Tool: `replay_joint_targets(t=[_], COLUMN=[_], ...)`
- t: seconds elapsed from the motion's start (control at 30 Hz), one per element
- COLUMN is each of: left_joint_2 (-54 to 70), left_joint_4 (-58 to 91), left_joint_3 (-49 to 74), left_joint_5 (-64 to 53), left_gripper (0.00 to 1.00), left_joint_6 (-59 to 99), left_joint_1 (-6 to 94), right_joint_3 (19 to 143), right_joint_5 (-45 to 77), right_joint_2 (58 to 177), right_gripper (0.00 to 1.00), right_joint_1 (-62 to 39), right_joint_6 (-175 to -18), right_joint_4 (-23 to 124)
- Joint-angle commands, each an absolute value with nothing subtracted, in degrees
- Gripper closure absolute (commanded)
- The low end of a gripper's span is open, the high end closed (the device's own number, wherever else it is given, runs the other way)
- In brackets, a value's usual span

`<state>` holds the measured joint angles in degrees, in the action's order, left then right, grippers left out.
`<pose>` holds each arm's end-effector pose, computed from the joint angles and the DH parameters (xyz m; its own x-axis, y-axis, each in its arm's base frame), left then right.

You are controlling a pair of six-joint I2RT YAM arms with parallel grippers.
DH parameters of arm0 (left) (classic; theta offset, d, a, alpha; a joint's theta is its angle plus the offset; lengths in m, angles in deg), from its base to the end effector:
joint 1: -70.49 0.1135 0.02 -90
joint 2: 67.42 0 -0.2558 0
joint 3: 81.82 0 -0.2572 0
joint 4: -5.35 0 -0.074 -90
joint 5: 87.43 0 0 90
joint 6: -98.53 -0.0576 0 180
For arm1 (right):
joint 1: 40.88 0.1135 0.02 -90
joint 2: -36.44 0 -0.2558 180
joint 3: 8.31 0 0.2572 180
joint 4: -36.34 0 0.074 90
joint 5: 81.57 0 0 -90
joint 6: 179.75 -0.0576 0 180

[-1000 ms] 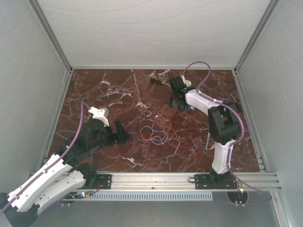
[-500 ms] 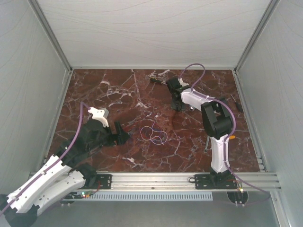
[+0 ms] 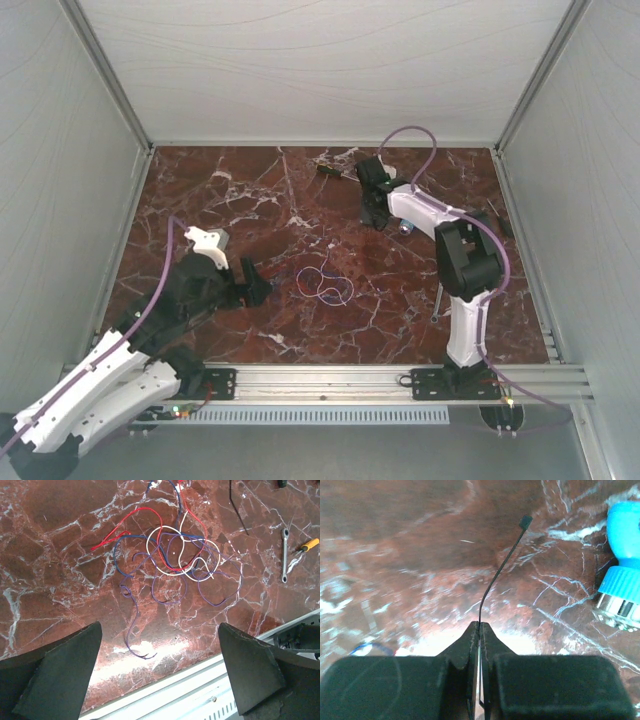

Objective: Zip-tie the wires
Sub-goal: Pick up the ribbon at the center of the board.

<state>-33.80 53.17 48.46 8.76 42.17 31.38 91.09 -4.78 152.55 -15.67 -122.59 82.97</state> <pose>0.1325 -0.0997 0.2574 -0.6476 -0.1833 -0.7396 0.2369 0.8741 -0.4240 0.4012 0.1743 0.1530 -0.8539 0.1815 -0.4877 0.1680 0.9832 0.0717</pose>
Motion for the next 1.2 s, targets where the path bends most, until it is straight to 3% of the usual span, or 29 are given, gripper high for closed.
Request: replay_joint_targets(t=[0.0,0.3,0.47,0.8,1.07,1.17], left_joint_2=[-36.15,-34.98,-29.9,-21.8,-15.98,-15.04], left_joint_4=[49.54,42.53,39.24,26.37,23.48,22.79], left_joint_3=[47.87,44.41,38.17,34.28,32.53,32.53], left_joint_5=[8.18,9.09,9.38,7.32,11.91,12.56], left_gripper=[0.0,0.01,0.08,0.3,0.57,0.72], left_joint_6=[39.52,43.42,45.15,48.7,47.75,47.24], left_joint_1=[31.21,31.21,31.21,31.21,31.21,31.21], right_joint_3=[90.71,76.09,69.76,71.63,75.03,75.93], right_joint_5=[-0.64,1.21,-0.7,-10.17,-15.69,-17.24], right_joint_2=[140.27,118.53,110.0,109.59,112.19,112.9], right_gripper=[1.0,1.0,1.0,1.0,1.0,1.0], right_joint_1=[-13.77,-1.83,7.6,21.31,26.0,26.71], right_joint_6=[-116.65,-101.26,-94.8,-91.06,-91.25,-91.19], right_joint_4=[77.62,63.26,58.12,60.06,61.54,62.11])
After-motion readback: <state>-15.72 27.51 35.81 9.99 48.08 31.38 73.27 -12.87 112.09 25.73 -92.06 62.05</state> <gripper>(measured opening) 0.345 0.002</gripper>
